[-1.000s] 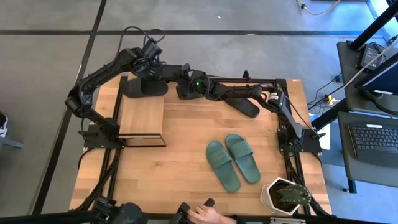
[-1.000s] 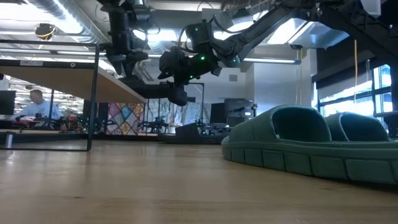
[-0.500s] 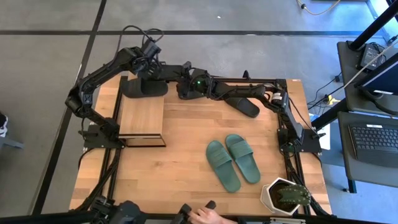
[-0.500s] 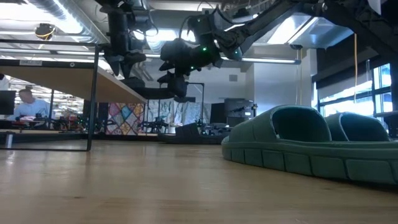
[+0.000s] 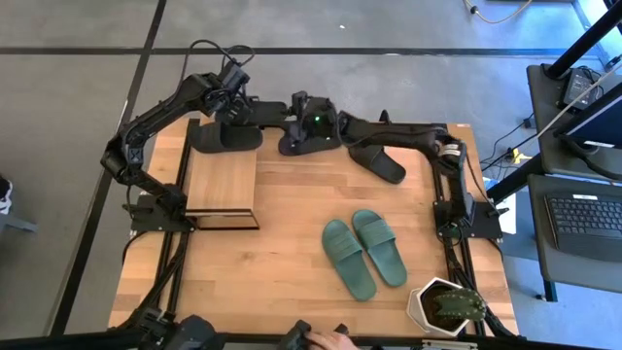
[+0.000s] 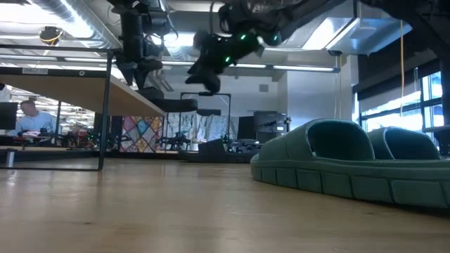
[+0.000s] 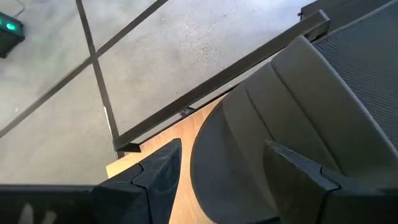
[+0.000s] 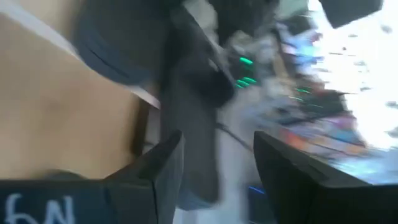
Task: Pick and place slides into the shelf
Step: Put the black slipper on the shelf
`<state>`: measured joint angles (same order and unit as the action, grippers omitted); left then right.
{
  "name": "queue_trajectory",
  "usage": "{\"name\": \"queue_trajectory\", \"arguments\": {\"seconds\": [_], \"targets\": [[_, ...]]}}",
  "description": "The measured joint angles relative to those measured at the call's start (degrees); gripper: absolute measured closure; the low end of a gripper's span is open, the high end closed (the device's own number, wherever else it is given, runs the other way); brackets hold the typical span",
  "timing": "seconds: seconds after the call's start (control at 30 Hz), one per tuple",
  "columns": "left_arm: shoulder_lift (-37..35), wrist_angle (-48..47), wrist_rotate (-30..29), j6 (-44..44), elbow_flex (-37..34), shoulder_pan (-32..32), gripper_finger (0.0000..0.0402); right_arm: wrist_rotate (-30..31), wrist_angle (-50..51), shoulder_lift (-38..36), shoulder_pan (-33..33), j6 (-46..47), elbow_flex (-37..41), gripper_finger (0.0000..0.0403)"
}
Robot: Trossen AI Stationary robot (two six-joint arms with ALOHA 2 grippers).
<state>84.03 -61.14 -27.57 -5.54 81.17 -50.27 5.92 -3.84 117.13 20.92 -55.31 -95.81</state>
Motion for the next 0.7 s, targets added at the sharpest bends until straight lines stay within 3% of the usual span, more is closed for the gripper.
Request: {"name": "queue_trajectory", "arguments": {"seconds": [0.1,0.23,0.33,0.5,0.7], "targets": [[-2.09,0.33,2.05,1.61,0.0,-0.14,0.0189,-8.17,7.68,-4.28,2.24,7.33,0.02,0.0209],[-6.83,1.2,9.26,4.13,0.0,-0.07,0.0189,-18.31,12.54,-7.72,6.36,13.94,-0.06,0.0209],[-12.21,2.46,14.61,5.25,-0.25,0.53,0.0189,-25.74,13.49,-7.97,9.43,18.01,0.09,0.0209],[-25.84,10.46,23.97,6.38,-6.07,3.55,0.0189,-43.21,12.72,-7.53,14.04,25.53,0.07,0.0209],[-43.26,19.35,34.28,6.11,-18.03,9.21,0.0189,-43.33,8.6,-5.17,15.41,28.59,0.09,0.0209]]}}
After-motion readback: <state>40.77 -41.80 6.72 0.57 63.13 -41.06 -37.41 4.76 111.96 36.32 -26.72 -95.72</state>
